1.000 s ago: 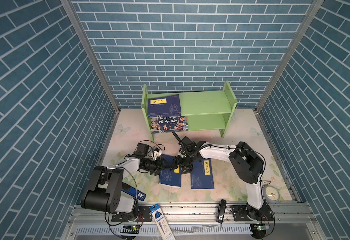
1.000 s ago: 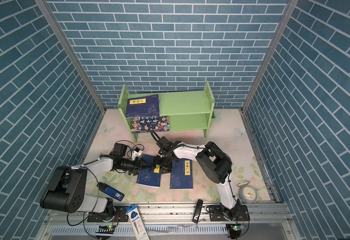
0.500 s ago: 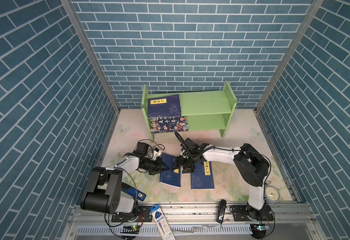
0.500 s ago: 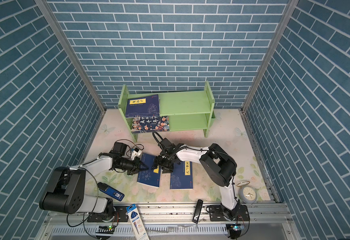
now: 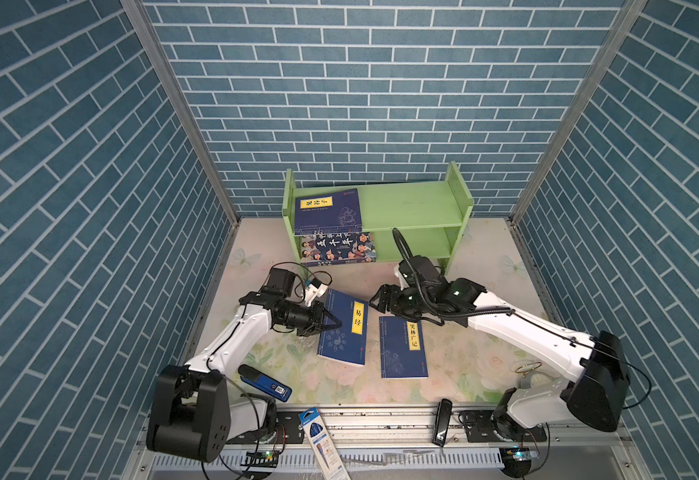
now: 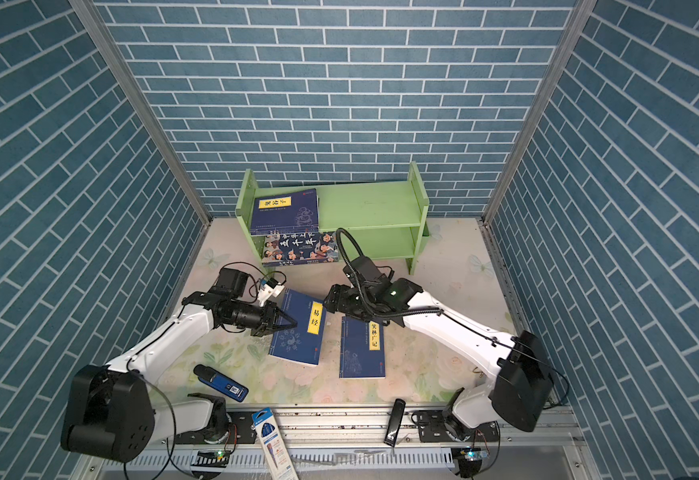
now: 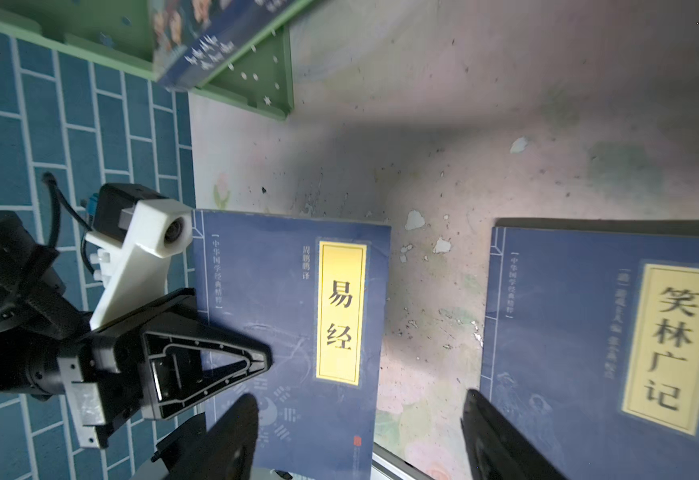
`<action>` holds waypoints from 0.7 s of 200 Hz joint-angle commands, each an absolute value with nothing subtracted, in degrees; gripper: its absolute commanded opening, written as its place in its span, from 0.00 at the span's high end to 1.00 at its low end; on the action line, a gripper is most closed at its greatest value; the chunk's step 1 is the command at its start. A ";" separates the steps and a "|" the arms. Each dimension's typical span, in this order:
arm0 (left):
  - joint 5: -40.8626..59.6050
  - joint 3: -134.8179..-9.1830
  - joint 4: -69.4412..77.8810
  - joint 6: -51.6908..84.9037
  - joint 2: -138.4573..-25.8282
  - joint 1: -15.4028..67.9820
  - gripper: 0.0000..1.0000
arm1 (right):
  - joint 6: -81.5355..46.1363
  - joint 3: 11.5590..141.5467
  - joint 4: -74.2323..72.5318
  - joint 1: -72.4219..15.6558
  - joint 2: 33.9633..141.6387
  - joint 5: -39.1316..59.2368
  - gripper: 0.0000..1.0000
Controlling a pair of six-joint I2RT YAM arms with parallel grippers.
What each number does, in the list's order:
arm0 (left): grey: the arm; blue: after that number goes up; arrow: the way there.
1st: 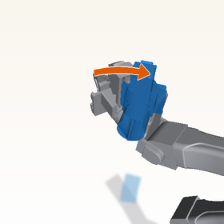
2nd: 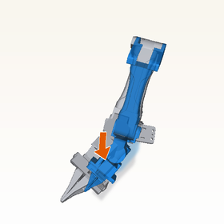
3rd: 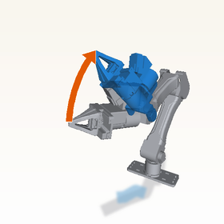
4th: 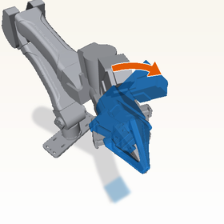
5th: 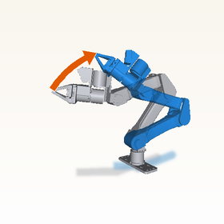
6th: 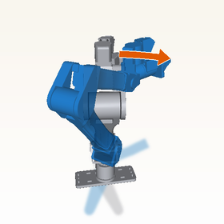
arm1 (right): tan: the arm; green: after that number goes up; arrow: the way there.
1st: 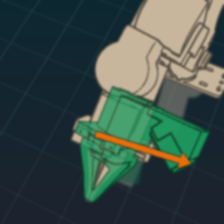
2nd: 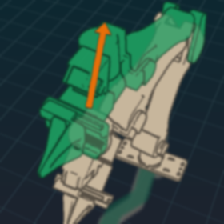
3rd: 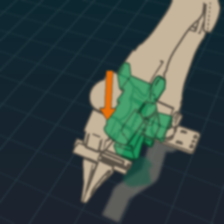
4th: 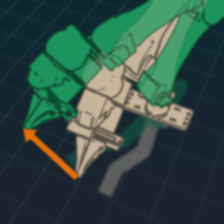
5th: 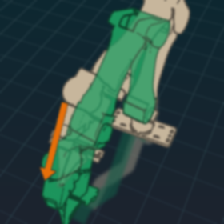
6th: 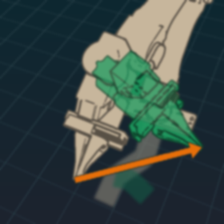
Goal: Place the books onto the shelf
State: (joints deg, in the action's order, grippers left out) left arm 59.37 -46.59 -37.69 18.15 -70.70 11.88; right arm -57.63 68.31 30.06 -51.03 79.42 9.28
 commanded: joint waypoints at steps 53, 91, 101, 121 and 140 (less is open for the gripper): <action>57.12 -62.67 -32.67 27.21 -61.84 18.18 1.00 | -50.43 80.23 43.06 -50.25 70.94 -0.39 0.21; 56.31 -74.26 -28.24 31.46 -63.44 18.28 0.99 | -49.84 82.65 41.75 -50.22 64.68 -2.10 0.21; 55.44 -77.61 -27.41 31.44 -64.25 18.28 1.00 | -49.64 82.51 39.96 -50.21 63.26 -1.67 0.21; 51.95 -82.59 -23.04 33.34 -65.30 18.27 1.00 | -50.21 80.05 32.76 -50.27 59.94 -1.12 0.20; 47.45 -85.87 -18.29 36.27 -66.25 18.18 1.00 | -51.57 76.29 22.68 -50.33 58.98 1.24 0.19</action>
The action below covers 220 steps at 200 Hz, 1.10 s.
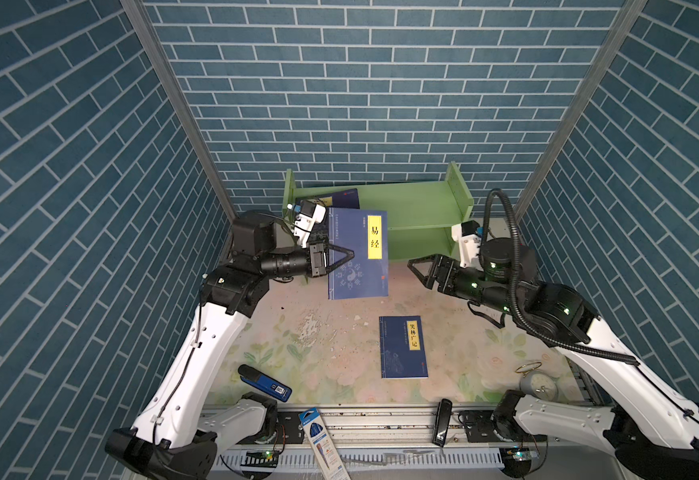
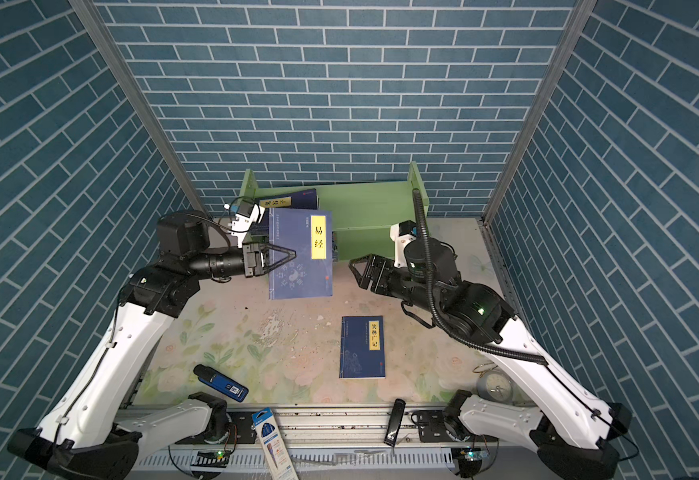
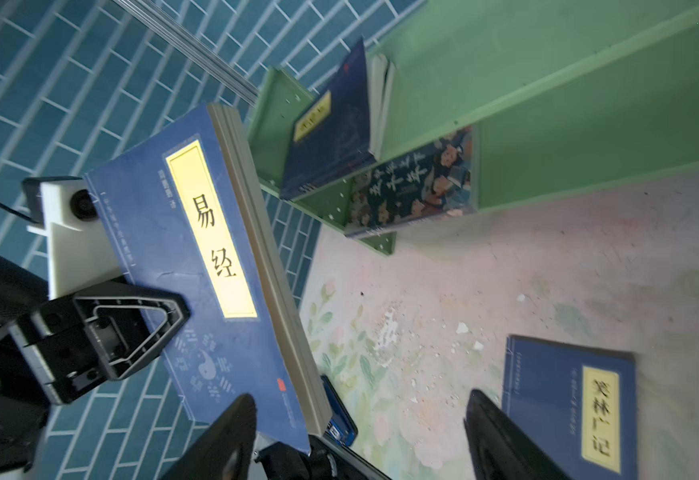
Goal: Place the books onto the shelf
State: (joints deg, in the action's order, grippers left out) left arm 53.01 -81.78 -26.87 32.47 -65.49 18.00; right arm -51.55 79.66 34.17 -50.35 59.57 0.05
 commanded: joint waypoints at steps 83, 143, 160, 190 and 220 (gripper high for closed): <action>32.29 -85.60 -2.85 57.93 -70.50 12.75 1.00 | -55.81 81.72 -1.40 -52.71 76.43 10.98 0.17; 29.19 -82.05 -2.79 62.31 -68.72 11.71 1.00 | -59.62 84.09 -14.46 -52.90 84.96 11.55 0.18; 29.10 -80.95 -1.17 65.03 -68.40 11.69 1.00 | -60.62 86.17 -16.46 -52.87 88.00 12.13 0.18; 28.91 -79.24 0.00 66.20 -67.69 11.45 1.00 | -62.88 87.30 -22.52 -52.73 91.77 11.87 0.21; 29.04 -77.96 1.15 67.45 -67.31 11.43 1.00 | -63.23 89.44 -23.06 -52.61 94.26 11.89 0.35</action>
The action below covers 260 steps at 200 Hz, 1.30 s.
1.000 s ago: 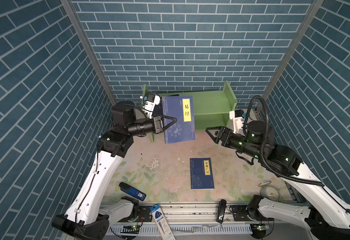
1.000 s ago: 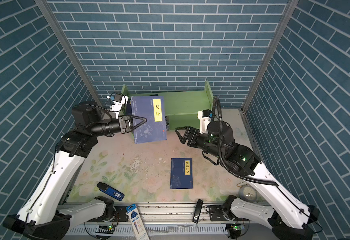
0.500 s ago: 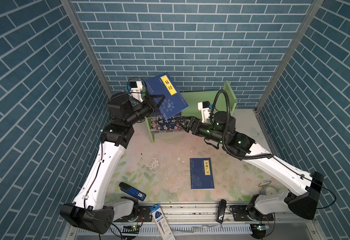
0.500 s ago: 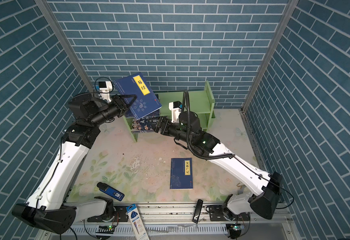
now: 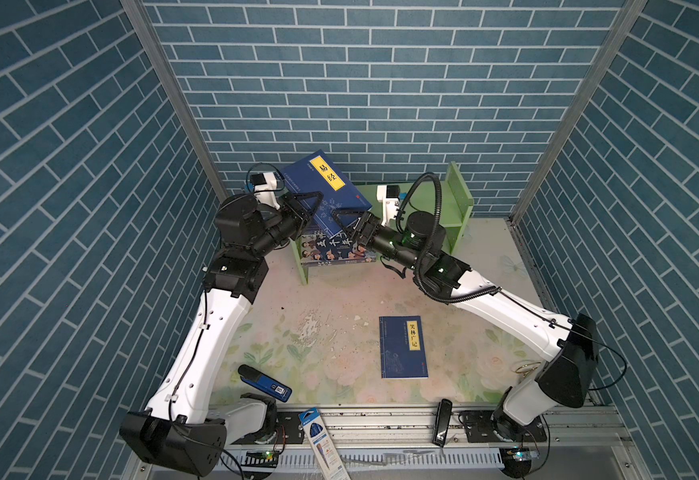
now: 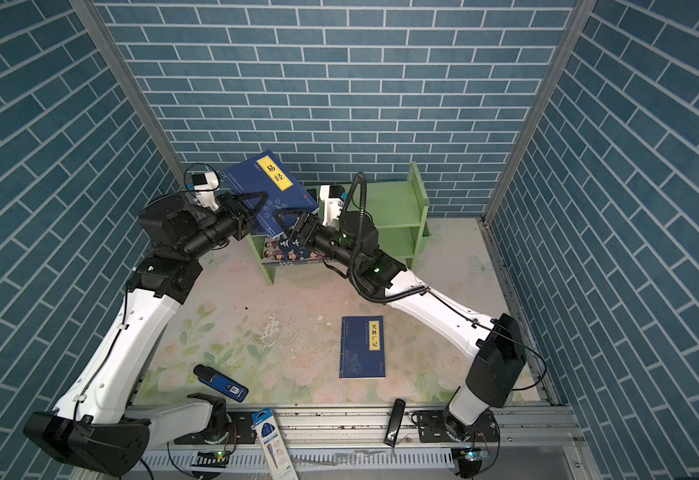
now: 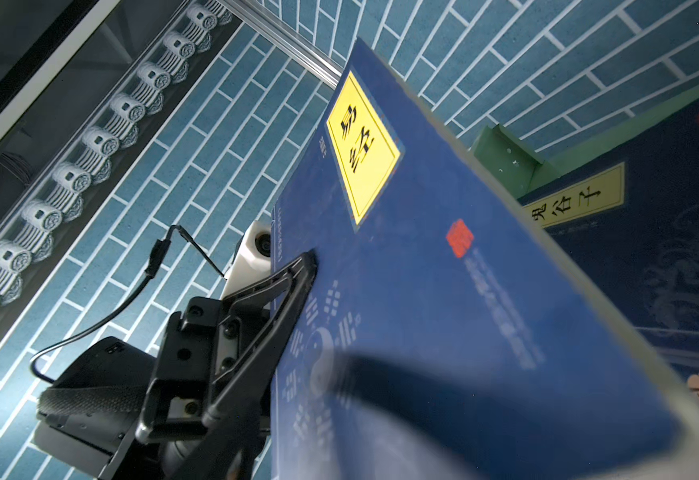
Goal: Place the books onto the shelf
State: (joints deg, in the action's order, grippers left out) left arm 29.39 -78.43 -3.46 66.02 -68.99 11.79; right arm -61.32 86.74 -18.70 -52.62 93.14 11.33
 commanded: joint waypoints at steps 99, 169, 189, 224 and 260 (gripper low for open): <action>29.13 -76.56 -3.49 68.69 -67.18 10.34 0.54 | -64.40 88.72 -22.78 -48.70 94.43 15.98 0.89; 30.57 -81.60 -18.73 58.27 -66.57 6.78 0.36 | -58.64 101.45 3.51 -39.07 95.67 33.56 0.90; 32.43 -81.52 -17.20 58.31 -66.92 6.33 0.36 | -53.11 107.92 14.81 -36.76 98.26 39.01 0.89; 35.27 -80.26 -13.45 59.02 -67.92 6.24 0.35 | -46.98 116.39 26.87 -33.31 104.85 46.80 0.89; 36.25 -79.19 -10.87 59.02 -68.59 6.24 0.35 | -41.06 123.96 33.93 -31.56 110.87 49.50 0.88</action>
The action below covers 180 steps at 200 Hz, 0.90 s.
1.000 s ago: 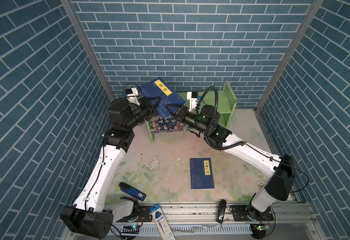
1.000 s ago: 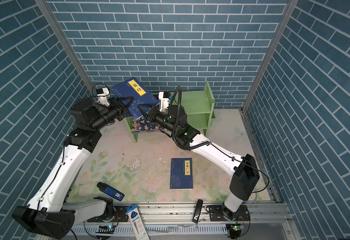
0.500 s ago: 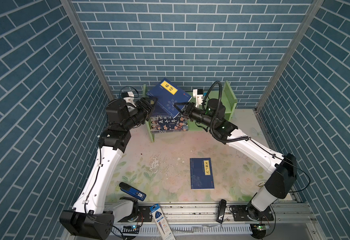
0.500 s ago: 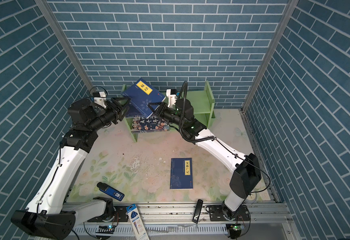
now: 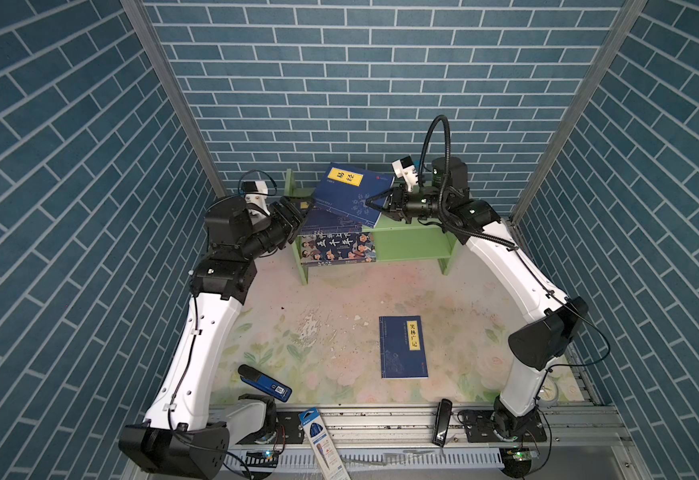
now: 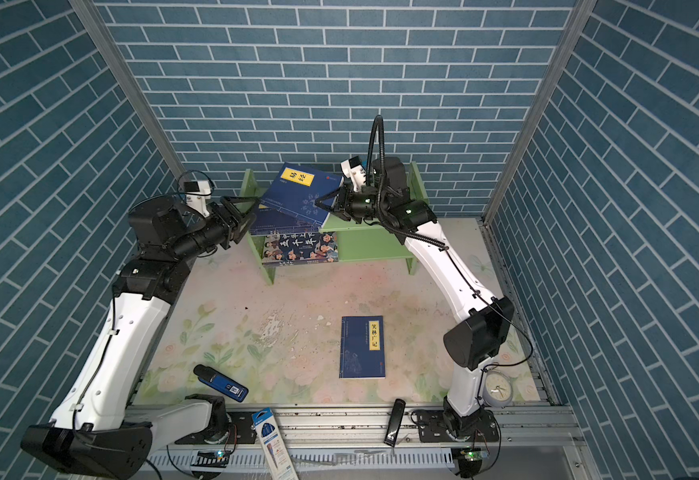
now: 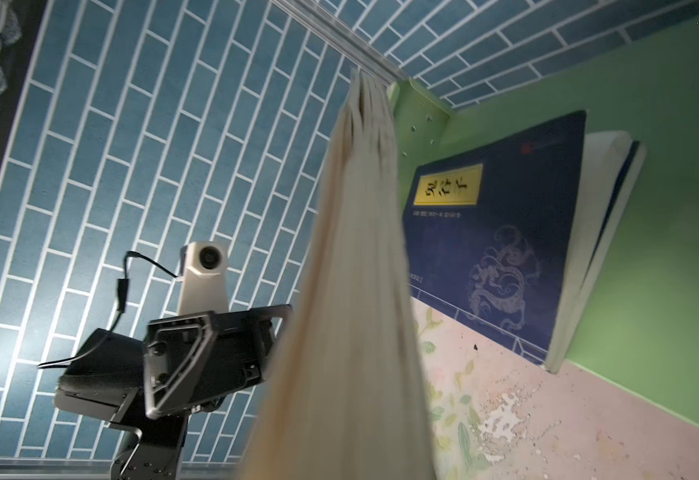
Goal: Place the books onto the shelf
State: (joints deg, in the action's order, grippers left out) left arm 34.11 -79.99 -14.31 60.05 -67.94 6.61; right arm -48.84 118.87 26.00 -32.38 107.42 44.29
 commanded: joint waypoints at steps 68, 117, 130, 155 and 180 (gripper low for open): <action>36.57 -79.01 -8.76 60.19 -70.18 6.24 0.34 | -35.26 137.51 44.48 -29.68 121.05 51.81 0.87; 36.47 -78.40 -7.55 62.27 -71.53 6.24 0.34 | -35.64 144.11 46.01 -28.67 127.60 52.82 0.83; 36.39 -78.23 -7.20 62.77 -71.72 6.24 0.34 | -35.77 145.68 46.26 -28.40 128.84 53.08 0.81; 36.47 -77.87 -6.57 62.77 -71.83 6.25 0.34 | -36.25 147.21 46.13 -28.04 130.75 54.18 0.80; 36.52 -77.53 -6.34 62.84 -71.82 6.29 0.34 | -36.65 147.22 45.48 -27.86 131.79 54.66 0.73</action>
